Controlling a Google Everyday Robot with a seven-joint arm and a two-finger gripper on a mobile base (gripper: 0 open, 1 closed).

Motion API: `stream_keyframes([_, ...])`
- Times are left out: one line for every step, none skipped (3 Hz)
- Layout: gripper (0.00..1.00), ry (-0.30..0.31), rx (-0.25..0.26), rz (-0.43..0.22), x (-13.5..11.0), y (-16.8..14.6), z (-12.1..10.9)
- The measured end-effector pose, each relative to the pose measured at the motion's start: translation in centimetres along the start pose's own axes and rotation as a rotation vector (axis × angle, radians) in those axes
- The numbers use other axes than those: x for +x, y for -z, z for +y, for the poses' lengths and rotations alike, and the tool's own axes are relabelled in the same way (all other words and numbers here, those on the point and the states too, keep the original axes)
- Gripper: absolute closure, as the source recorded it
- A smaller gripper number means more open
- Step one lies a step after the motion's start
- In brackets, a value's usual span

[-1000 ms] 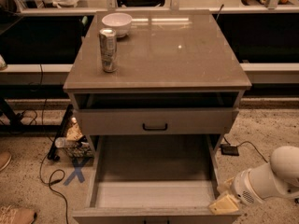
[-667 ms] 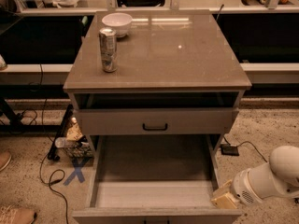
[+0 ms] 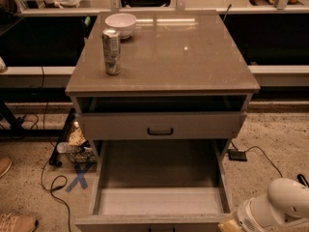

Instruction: Close middle drawer

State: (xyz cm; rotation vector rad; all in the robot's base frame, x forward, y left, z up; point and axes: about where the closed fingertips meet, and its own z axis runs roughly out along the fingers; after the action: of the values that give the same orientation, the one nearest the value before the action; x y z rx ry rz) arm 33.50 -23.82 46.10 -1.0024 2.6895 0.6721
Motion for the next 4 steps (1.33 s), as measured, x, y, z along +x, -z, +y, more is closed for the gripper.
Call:
stream_keyframes([1.0,-0.038,0.015,0.014,2.4,-1.6,-0.3])
stream_keyframes([1.0,-0.047,0.028,0.012,3.6,-1.2,0.1])
stream_keyframes([1.0,-0.062,0.038,0.022,4.8,-1.8,0.1])
stream_keyframes([1.0,-0.065,0.057,-0.012,4.9,-3.2,-0.5])
